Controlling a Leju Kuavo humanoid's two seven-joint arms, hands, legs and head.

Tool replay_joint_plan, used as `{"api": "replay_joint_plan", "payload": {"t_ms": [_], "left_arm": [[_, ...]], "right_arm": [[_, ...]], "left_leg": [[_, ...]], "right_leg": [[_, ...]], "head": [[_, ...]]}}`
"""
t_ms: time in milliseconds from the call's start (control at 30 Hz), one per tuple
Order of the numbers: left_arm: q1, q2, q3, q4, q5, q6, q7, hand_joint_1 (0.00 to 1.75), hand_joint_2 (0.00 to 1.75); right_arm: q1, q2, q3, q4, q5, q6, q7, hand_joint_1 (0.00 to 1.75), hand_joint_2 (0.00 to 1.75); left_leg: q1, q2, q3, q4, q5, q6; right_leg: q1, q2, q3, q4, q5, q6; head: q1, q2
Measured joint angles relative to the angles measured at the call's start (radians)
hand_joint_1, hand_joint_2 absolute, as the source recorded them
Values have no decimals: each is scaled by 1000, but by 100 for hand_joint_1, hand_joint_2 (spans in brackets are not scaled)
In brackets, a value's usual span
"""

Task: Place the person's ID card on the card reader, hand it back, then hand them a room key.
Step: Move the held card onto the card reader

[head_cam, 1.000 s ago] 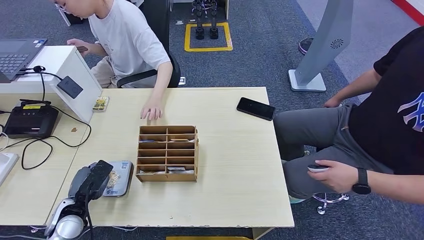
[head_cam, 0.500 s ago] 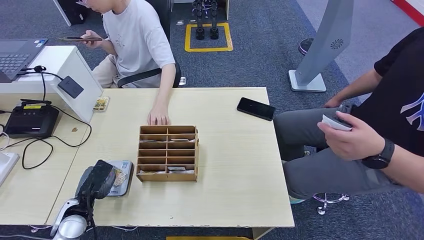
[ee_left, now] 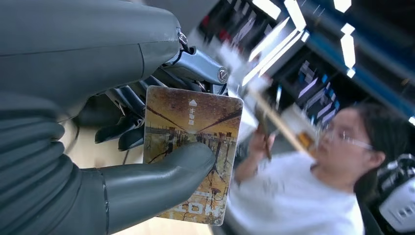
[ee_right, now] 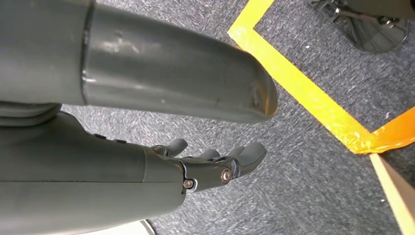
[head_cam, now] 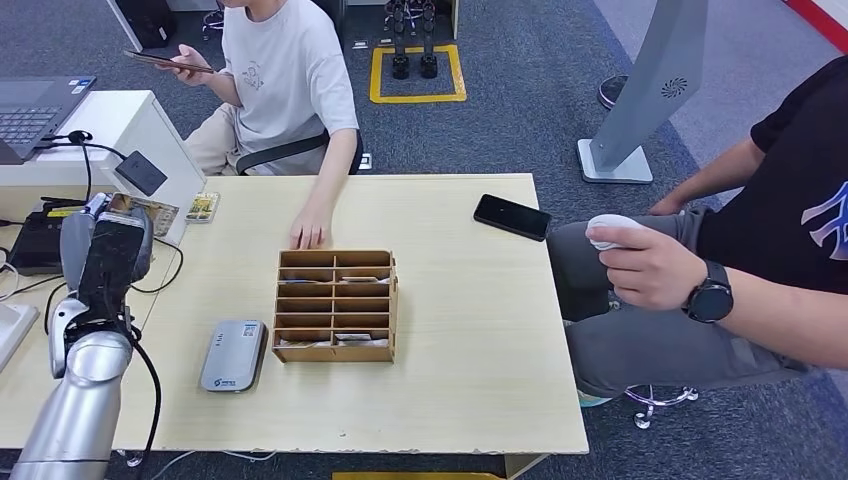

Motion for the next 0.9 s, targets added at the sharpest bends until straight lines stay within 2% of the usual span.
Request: {"api": "replay_joint_plan", "payload": {"t_ms": [100,367,533,900], "left_arm": [[-31,27,0,15,-151,50,6,175,175],[-65,68,-3,99,-377,141,6,175,175],[-66,81,-13,139,-436,151,6,175,175],[-66,94,-24,167,-446,150,6,175,175]], "right_arm": [[-8,0,18,-1,3,11,0,0,0],[-20,1,61,-4,-3,19,-14,0,0],[-24,1,83,-5,-20,19,-17,0,0],[-24,1,104,-8,-23,19,-17,0,0]], "left_leg": [[0,0,0,0,0,0],[0,0,0,0,0,0],[0,0,0,0,0,0],[0,0,0,0,0,0]], "right_leg": [[0,0,0,0,0,0],[0,1,0,0,0,0],[0,1,0,0,0,0],[0,1,-1,0,0,0]], "head": [[0,0],[0,0],[0,0],[0,0]]}}
